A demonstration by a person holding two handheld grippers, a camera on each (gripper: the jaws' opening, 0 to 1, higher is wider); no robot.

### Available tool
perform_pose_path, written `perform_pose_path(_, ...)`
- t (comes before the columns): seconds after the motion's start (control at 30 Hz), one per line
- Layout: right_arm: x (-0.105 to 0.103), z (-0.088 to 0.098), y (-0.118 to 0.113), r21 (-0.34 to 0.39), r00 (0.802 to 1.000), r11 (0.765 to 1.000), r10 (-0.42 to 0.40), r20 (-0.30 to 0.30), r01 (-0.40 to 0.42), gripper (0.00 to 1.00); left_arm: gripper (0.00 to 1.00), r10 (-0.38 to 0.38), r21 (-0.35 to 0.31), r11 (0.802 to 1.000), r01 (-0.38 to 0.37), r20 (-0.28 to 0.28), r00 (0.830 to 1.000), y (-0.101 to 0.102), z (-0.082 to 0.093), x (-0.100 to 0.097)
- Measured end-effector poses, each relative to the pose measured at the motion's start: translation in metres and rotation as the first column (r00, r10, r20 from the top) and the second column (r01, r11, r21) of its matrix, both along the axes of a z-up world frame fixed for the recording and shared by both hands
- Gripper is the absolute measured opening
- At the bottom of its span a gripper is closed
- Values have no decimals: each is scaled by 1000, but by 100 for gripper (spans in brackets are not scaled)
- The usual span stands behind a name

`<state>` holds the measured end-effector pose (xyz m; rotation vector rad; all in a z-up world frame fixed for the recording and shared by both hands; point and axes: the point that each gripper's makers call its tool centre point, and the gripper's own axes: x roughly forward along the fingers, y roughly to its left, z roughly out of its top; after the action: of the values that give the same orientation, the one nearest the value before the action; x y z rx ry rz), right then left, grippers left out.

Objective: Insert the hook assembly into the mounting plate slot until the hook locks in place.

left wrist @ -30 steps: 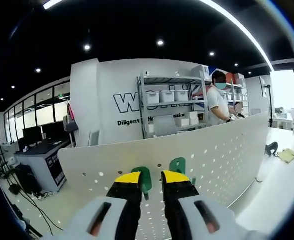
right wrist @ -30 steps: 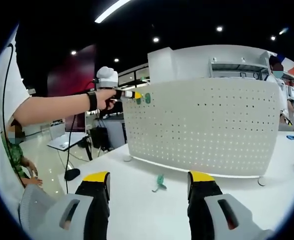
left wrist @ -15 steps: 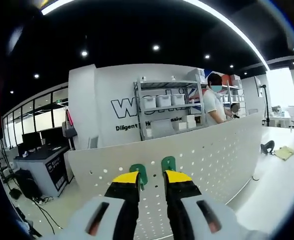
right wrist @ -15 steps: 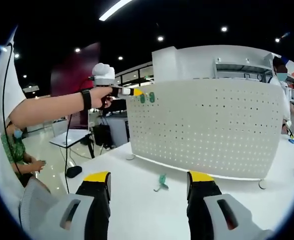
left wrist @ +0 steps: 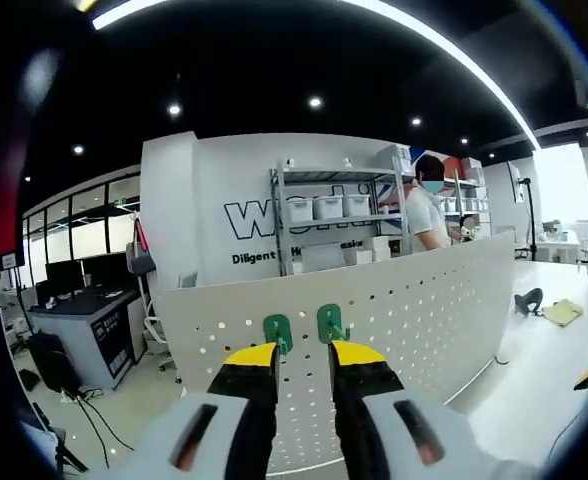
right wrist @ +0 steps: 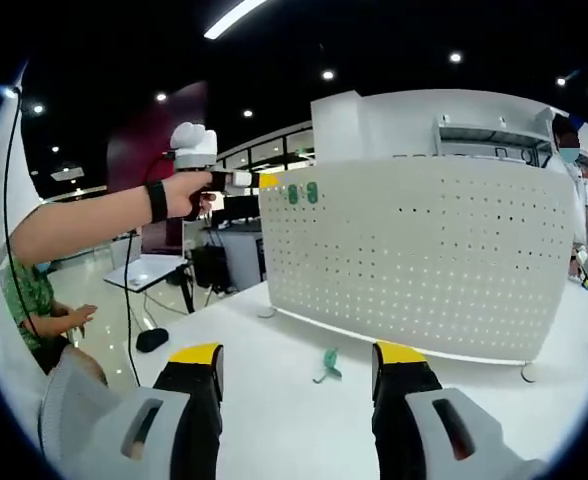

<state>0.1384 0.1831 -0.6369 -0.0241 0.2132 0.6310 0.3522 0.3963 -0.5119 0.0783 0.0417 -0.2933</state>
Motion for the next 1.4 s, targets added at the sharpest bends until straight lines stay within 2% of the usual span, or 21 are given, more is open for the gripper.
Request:
perform_pose_path(0.23, 4, -2, 2, -10, 1000, 1000, 3, -7, -3, 60, 23, -52, -30, 998, 51, -44, 998, -10, -28, -13)
perform_pose_path(0.4, 5, -5, 4, -18, 1000, 1000, 9, -14, -10, 60, 23, -95, -28, 995, 93, -74, 993, -20, -47, -20)
perform_pose_path(0.83, 7, -7, 8, -25, 1000, 999, 21, -20, -21, 60, 26, -184, -60, 982, 179, -102, 978, -39, -79, -39)
perform_pose_path(1.17, 3, -11, 10, -39, 999, 999, 16, -34, -18, 60, 28, -262, -61, 965, 255, -142, 955, -57, -108, -53)
perform_pose_path(1.4, 1, -13, 8, -53, 999, 999, 6, -46, -9, 60, 31, -324, -57, 946, 319, -161, 932, -72, -124, -63)
